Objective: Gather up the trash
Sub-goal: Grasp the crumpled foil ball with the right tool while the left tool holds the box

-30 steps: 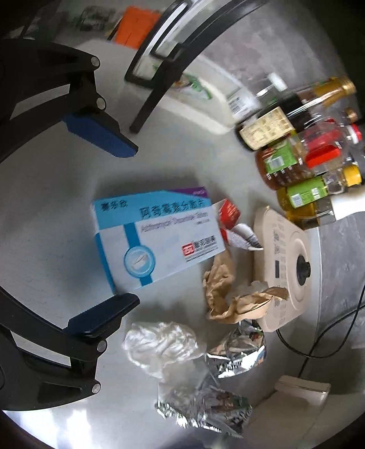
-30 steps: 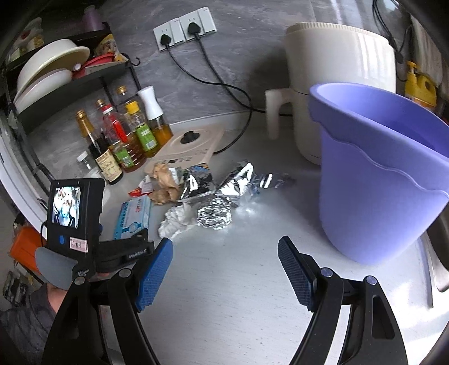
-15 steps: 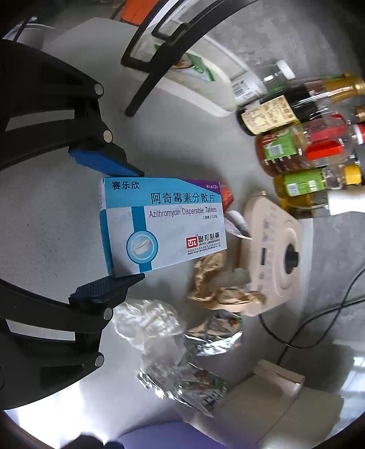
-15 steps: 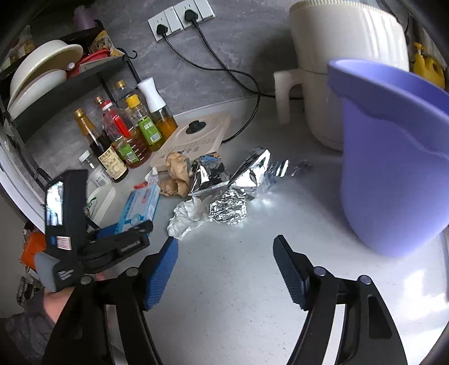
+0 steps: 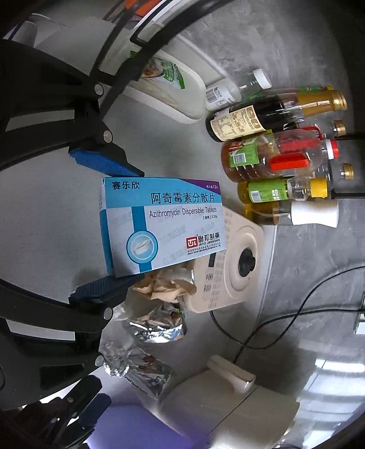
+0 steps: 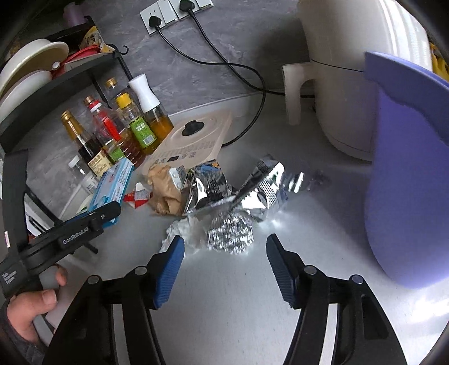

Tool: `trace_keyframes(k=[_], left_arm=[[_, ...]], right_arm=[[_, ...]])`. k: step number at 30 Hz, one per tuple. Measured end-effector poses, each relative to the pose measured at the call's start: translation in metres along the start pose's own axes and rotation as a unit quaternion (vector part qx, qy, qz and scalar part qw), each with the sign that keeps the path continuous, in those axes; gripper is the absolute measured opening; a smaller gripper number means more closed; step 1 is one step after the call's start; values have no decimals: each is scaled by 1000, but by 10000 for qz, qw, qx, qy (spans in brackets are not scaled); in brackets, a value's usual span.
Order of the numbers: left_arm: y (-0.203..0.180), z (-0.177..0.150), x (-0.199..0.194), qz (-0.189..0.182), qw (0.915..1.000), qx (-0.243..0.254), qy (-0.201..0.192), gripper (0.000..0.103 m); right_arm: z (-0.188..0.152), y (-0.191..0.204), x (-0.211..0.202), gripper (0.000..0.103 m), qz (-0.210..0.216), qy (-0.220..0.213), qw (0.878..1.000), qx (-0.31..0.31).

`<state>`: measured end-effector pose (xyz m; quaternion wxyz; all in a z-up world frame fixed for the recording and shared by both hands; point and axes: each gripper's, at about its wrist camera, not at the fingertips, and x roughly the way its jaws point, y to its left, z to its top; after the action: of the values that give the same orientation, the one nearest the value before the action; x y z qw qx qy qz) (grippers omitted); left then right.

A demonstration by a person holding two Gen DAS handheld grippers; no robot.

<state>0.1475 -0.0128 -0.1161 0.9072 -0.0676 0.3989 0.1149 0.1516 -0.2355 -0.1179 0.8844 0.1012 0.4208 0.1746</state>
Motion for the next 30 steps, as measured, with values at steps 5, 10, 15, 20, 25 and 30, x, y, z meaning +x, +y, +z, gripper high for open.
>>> trace_keyframes(k=[5,10,15,20,25,30], left_arm=[[2,3,9,97,9999,-36,11,65],[2,4,12,104,9999,-90,9,65],[1,5,9,-13,9999,-132,-13,65],[-2,9,-2,-155,9996,-184,-131,65],[-7,17,-19,-306,9987,-212,-356,65],[-12,23,-31,-439,9975,-246,-505,65]], right_arm=[[8,-1,17,60,84,9,9999,96],[10,-3,34,56,39,137,9998,142],[8,-2,33,40,24,219,9997,91],[6,5,9,40,-27,74,9999,-97],[8,6,-18,40,-139,-87,9997,-195],[15,6,-41,40,-211,-332,9990,-233]])
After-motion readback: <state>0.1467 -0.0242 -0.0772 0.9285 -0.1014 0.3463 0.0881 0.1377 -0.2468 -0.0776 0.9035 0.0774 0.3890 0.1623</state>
